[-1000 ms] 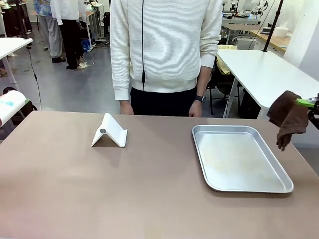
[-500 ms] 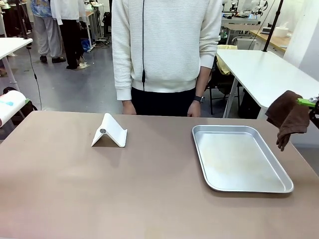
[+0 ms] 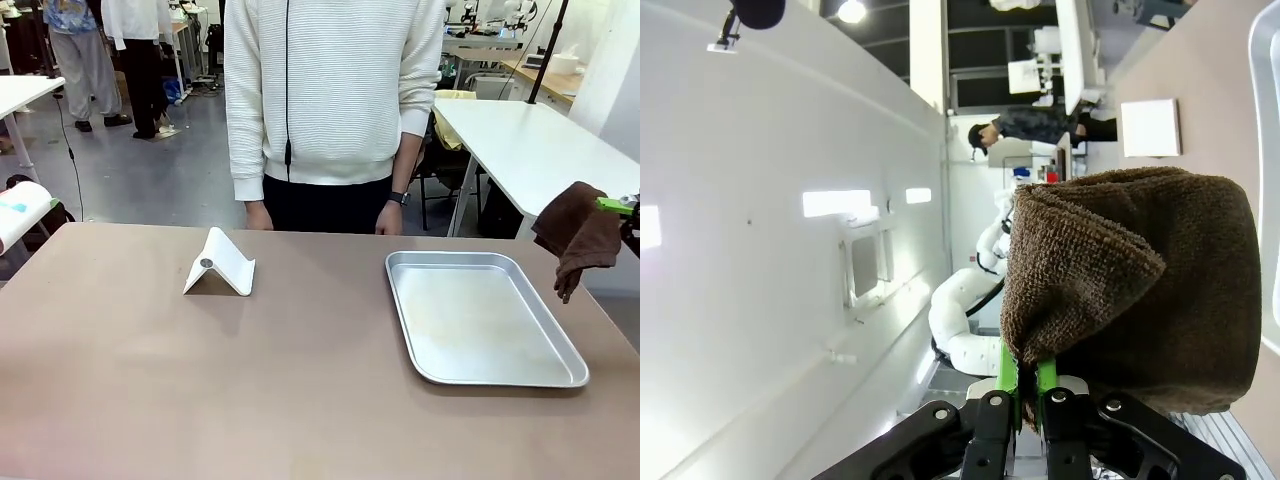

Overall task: Clean the surface of the table.
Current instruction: Return the Lint Roller and towel to their original positions.

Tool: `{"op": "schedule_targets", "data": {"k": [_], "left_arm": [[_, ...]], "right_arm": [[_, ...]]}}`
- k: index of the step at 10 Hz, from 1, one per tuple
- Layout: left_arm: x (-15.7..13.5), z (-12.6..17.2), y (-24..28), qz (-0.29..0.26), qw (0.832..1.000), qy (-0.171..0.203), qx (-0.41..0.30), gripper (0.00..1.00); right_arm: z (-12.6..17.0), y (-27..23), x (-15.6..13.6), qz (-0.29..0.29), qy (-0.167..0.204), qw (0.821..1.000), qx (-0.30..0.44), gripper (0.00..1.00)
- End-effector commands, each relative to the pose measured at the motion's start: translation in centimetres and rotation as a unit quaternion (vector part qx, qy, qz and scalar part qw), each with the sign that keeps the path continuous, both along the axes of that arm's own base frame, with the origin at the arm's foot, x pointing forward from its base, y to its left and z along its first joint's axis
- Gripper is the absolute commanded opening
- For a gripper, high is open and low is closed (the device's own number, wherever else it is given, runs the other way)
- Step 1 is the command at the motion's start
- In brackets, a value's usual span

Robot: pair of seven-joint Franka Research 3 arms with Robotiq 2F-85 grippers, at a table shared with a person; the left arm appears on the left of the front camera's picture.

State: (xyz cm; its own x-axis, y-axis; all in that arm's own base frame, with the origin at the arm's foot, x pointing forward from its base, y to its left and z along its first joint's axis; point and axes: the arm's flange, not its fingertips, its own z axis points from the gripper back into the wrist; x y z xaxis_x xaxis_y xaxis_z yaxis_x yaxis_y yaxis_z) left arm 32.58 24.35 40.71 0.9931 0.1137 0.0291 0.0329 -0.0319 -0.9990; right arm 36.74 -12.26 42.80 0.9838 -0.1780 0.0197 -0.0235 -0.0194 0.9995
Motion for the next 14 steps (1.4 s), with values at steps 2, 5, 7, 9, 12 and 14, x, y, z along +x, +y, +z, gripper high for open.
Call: {"op": "schedule_targets", "data": {"k": [2, 5, 7, 9, 12, 14], "left_arm": [[-0.1, 0.5, 0.3, 0.004, 1.0, -0.002, -0.011, 0.22], [-0.1, 0.5, 0.3, 0.004, 1.0, -0.002, -0.011, 0.22], [0.0, 0.0, 0.0, 0.0, 1.0, 0.0, 0.0, 0.22], [1.8, 1.2, -3.5, 0.01, 0.998, 0.04, 0.051, 0.22], [5.5, 4.3, -11.5, 0.048, 0.99, 0.03, 0.132, 0.22], [7.8, 6.0, -17.3, 0.063, 0.981, 0.007, 0.182, 0.22]], "right_arm": [[0.6, -0.1, -0.2, 0.002, -0.001, 1.0, 0.005, 0.07], [0.6, -0.1, -0.2, 0.002, -0.001, 1.0, 0.005, 0.07], [0.0, 0.0, 0.0, 0.0, 0.0, 1.0, 0.0, 0.07], [0.7, 4.8, 3.2, -0.012, -0.007, 1.0, 0.003, 0.07], [0.0, 13.1, 7.1, 0.012, -0.003, 0.999, -0.042, 0.07], [-1.1, 19.1, 9.8, 0.012, -0.003, 0.997, -0.072, 0.07]]}}
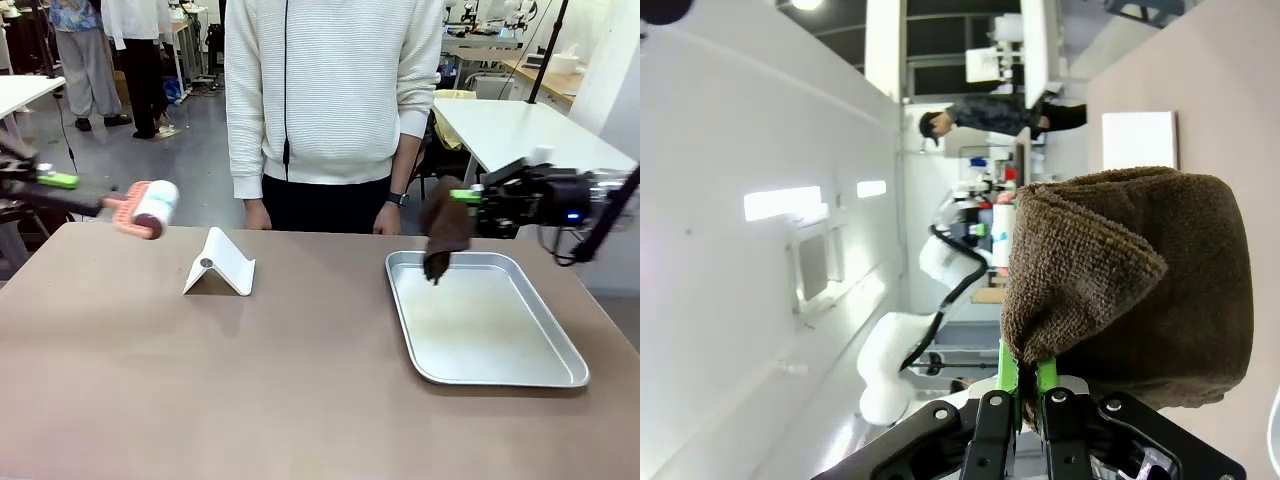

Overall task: Clean the surface of the table.
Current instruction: Return the Lint Roller and towel to their original positions.

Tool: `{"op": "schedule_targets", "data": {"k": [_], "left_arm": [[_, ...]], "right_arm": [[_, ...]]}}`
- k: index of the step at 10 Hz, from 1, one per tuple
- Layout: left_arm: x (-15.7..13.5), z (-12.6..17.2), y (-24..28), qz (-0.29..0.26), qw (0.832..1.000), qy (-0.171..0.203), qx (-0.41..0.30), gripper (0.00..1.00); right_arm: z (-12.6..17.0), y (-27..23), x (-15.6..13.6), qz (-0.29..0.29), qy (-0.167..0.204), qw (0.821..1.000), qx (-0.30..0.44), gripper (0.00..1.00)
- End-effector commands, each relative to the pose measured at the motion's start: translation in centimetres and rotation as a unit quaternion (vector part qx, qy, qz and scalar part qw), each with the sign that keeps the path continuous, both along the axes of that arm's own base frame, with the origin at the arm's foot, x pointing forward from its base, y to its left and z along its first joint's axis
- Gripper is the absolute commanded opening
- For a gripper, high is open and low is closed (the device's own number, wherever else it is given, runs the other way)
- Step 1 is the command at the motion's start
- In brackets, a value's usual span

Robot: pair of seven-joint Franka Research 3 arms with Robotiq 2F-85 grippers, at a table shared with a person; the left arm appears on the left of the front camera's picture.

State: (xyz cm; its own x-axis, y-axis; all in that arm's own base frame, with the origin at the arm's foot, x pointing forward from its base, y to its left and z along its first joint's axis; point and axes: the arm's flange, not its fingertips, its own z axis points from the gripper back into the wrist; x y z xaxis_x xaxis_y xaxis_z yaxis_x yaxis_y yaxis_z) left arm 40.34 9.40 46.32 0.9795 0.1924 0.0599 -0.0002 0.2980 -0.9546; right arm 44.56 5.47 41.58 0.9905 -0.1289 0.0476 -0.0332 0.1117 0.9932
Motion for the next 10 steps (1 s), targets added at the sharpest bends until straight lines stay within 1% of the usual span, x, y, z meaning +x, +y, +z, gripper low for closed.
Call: {"op": "schedule_targets", "data": {"k": [1, 2, 3, 5, 6, 7, 8, 9, 10], "left_arm": [[1.2, 1.2, -5.1, 0.012, 0.999, -0.021, 0.047, 0.22], [2.5, 1.6, -8.0, 0.009, 0.996, -0.023, 0.083, 0.22], [3.8, 1.8, -11.0, 0.008, 0.991, -0.032, 0.129, 0.22], [6.8, 1.2, -15.4, 0.017, 0.984, -0.027, 0.175, 0.22], [8.1, 0.4, -17.1, 0.015, 0.979, -0.018, 0.201, 0.22], [9.6, -0.2, -18.7, 0.02, 0.974, -0.028, 0.225, 0.22], [10.2, -0.7, -19.5, 0.025, 0.969, -0.035, 0.243, 0.22], [10.5, -1.4, -20.1, -0.002, 0.965, -0.03, 0.259, 0.22], [10.4, -2.1, -20.5, -0.027, 0.961, -0.013, 0.274, 0.22]], "right_arm": [[-0.8, 4.4, 3.1, -0.015, -0.003, 0.999, -0.036, 0.07], [-1.8, 7.2, 4.0, -0.013, -0.007, 0.998, -0.068, 0.07], [-3.5, 10.3, 4.7, 0.022, 0.005, 0.995, -0.095, 0.07], [-6.6, 14.3, 5.6, 0.039, 0.011, 0.989, -0.141, 0.07], [-8.1, 15.8, 5.6, 0.047, 0.004, 0.984, -0.171, 0.07], [-9.5, 16.8, 5.5, 0.057, 0.01, 0.981, -0.185, 0.07], [-10.4, 17.1, 5.5, 0.054, 0.013, 0.978, -0.202, 0.07], [-10.8, 17.1, 5.6, 0.047, 0.016, 0.977, -0.209, 0.07], [-11.2, 16.8, 5.7, 0.04, 0.024, 0.975, -0.219, 0.07]]}}
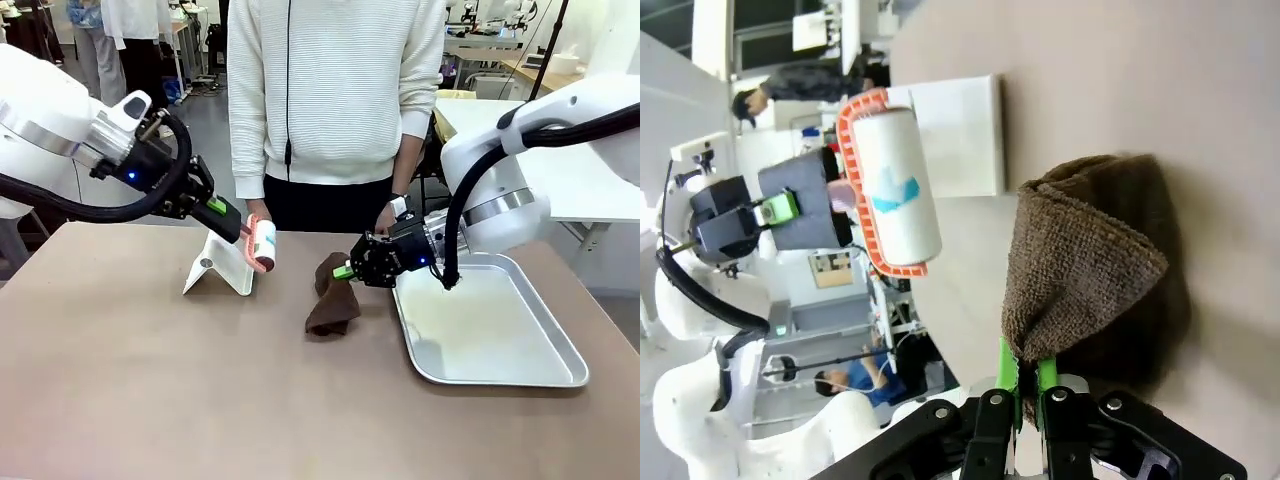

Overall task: Clean the surface of the table.
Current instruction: Return the Lint Roller and towel to their original positions.

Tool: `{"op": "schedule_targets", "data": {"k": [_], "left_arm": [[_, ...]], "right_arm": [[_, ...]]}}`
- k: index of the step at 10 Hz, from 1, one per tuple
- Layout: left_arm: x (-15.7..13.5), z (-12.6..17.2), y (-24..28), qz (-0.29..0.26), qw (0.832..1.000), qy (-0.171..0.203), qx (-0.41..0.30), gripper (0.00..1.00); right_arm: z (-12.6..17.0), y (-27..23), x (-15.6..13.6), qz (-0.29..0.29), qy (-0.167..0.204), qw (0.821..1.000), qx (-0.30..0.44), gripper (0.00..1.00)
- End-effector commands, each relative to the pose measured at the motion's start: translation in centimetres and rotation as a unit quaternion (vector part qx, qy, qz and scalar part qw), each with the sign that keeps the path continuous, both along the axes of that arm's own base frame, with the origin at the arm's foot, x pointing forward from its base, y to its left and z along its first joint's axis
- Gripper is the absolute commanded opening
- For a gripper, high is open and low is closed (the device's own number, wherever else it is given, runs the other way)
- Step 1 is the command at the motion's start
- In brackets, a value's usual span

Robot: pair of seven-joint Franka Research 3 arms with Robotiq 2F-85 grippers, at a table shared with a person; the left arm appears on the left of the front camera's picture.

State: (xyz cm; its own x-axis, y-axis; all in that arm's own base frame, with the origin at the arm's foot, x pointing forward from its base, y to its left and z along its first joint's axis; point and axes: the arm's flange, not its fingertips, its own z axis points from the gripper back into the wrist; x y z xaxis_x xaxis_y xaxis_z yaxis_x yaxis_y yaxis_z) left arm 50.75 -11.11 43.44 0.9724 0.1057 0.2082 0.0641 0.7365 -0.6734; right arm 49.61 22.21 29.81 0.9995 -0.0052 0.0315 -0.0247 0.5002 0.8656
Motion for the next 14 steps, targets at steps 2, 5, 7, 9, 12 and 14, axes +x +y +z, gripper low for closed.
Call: {"op": "schedule_targets", "data": {"k": [2, 5, 7, 9, 12, 14], "left_arm": [[0.0, 0.0, -0.3, -0.021, 0.999, 0.025, 0.025, 0.22], [0.2, -0.5, 0.0, -0.016, 0.999, 0.024, 0.026, 0.22], [-0.2, -1.1, -0.4, -0.025, 0.999, 0.02, 0.024, 0.22], [-0.2, -1.1, -0.4, -0.025, 0.999, 0.02, 0.024, 0.22], [-0.2, -1.2, -0.4, -0.026, 0.999, 0.021, 0.024, 0.22], [-0.2, -0.8, -0.9, -0.004, 0.998, 0.002, 0.06, 0.22]], "right_arm": [[-0.3, -0.7, 1.0, -0.021, -0.006, 0.996, -0.084, 0.07], [-0.4, -0.8, 0.7, -0.003, 0.012, 0.996, -0.093, 0.07], [-0.8, -1.7, 0.8, -0.018, -0.013, 0.996, -0.088, 0.07], [-0.8, -1.7, 0.8, -0.018, -0.013, 0.996, -0.088, 0.07], [-0.8, -1.7, 0.8, -0.018, -0.013, 0.996, -0.088, 0.07], [-1.1, -0.8, 1.4, -0.003, -0.006, 0.995, -0.099, 0.07]]}}
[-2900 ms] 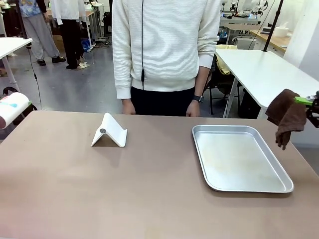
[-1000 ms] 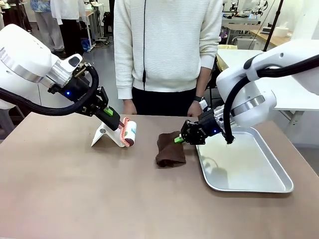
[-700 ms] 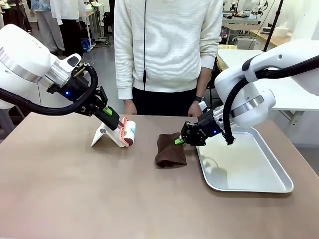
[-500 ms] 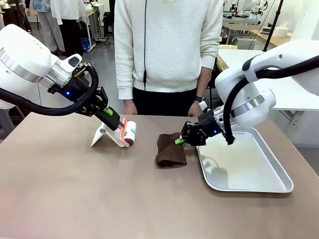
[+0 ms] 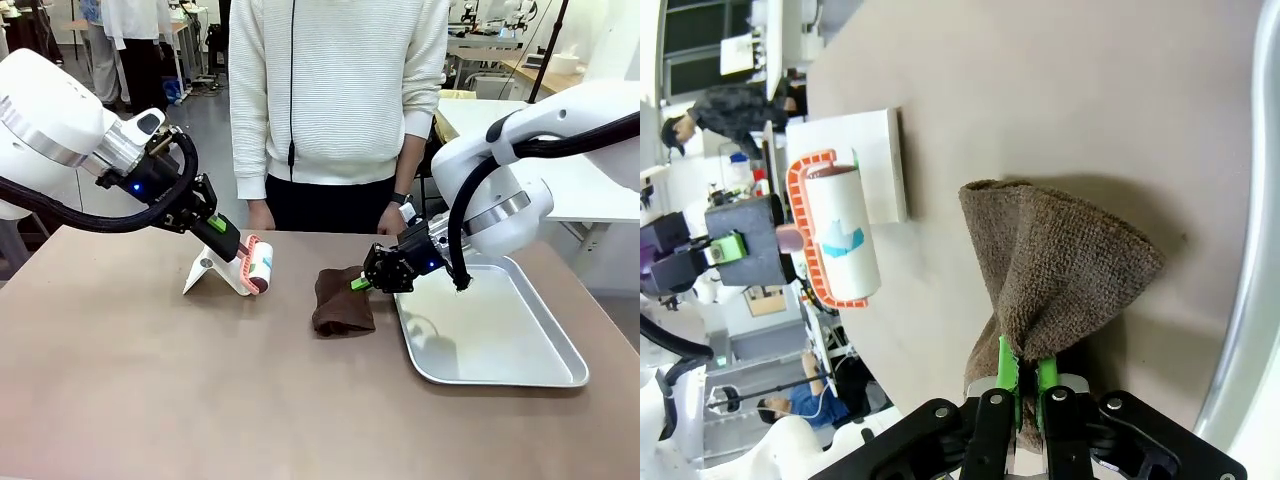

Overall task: Clean the surface of the table.
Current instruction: Return the Lint Roller and towel to their original positions.

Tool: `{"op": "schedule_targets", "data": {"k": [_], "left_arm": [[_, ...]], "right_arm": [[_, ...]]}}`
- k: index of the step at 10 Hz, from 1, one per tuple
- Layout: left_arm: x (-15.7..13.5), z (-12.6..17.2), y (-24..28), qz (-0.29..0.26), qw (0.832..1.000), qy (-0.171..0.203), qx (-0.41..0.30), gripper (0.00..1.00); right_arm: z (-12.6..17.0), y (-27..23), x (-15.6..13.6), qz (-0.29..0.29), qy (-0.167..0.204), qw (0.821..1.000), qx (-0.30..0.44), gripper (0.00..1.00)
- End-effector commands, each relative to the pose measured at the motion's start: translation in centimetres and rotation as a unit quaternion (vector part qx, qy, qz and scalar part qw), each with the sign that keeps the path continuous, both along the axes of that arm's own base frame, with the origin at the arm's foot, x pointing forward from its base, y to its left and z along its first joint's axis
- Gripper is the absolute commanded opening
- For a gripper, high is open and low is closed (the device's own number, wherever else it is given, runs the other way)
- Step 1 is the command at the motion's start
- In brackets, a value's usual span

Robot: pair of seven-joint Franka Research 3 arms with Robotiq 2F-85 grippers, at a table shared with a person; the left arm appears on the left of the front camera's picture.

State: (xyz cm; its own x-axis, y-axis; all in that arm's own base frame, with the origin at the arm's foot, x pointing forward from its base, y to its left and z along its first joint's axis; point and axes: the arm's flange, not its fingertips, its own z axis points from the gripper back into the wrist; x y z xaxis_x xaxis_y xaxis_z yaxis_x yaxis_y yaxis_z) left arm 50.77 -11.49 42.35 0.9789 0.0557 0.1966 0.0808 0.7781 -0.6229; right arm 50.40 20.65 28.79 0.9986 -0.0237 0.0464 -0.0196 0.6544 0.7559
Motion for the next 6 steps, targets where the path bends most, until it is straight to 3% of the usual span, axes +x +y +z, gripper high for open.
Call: {"op": "schedule_targets", "data": {"k": [1, 6], "left_arm": [[0.0, 0.5, -0.6, 0.024, 0.999, -0.013, 0.037, 0.22], [1.4, 0.5, -0.1, 0.061, 0.996, 0.018, 0.055, 0.22]], "right_arm": [[-0.6, 1.1, 1.1, 0.003, 0.006, 1.0, -0.006, 0.07], [-2.0, 1.3, 2.2, -0.023, 0.016, 1.0, -0.005, 0.07]]}}
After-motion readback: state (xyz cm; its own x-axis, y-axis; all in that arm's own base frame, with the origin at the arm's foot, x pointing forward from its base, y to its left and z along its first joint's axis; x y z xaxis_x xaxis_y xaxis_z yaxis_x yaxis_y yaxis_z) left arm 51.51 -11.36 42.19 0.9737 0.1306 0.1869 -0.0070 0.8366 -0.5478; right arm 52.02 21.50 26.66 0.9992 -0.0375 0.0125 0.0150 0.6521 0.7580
